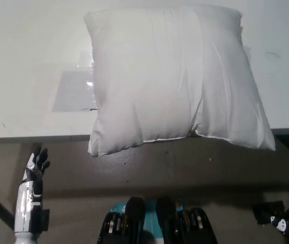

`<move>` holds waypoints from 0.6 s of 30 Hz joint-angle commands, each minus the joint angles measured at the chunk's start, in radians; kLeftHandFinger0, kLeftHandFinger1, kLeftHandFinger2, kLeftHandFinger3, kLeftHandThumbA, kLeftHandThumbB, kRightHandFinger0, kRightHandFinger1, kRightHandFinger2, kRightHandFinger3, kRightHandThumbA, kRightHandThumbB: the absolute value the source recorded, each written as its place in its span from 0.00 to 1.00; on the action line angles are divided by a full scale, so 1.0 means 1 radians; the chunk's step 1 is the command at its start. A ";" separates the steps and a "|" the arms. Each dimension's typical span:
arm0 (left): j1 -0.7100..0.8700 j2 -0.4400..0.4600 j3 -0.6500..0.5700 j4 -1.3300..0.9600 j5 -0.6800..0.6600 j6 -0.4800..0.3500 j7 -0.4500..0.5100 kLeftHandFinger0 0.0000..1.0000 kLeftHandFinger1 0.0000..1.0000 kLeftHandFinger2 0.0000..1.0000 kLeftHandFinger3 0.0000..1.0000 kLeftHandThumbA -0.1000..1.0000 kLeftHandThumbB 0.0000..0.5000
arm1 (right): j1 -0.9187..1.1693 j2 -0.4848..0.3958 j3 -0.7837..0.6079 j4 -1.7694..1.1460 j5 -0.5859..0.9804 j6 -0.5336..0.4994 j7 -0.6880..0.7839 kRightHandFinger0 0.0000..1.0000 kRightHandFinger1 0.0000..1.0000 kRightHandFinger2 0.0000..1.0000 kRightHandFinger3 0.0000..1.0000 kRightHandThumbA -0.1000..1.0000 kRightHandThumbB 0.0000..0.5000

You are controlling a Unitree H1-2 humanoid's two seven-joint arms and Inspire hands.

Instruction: The robot uses both hands to lift the pillow and then drops it on the table

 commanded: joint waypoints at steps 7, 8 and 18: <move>-0.045 0.030 0.068 -0.086 -0.038 -0.047 0.019 1.00 1.00 1.00 1.00 1.00 0.28 | -0.084 -0.057 -0.065 -0.129 0.138 -0.039 0.026 1.00 1.00 1.00 1.00 1.00 0.93; -0.069 0.041 0.076 -0.089 -0.030 -0.049 0.020 1.00 1.00 1.00 1.00 1.00 0.28 | -0.108 -0.066 -0.074 -0.142 0.144 -0.035 0.028 1.00 1.00 1.00 1.00 1.00 0.91; -0.292 0.121 0.175 -0.052 -0.025 0.045 0.045 1.00 1.00 1.00 1.00 1.00 0.26 | -0.355 -0.157 -0.139 -0.243 0.229 0.162 0.075 1.00 1.00 1.00 1.00 1.00 0.99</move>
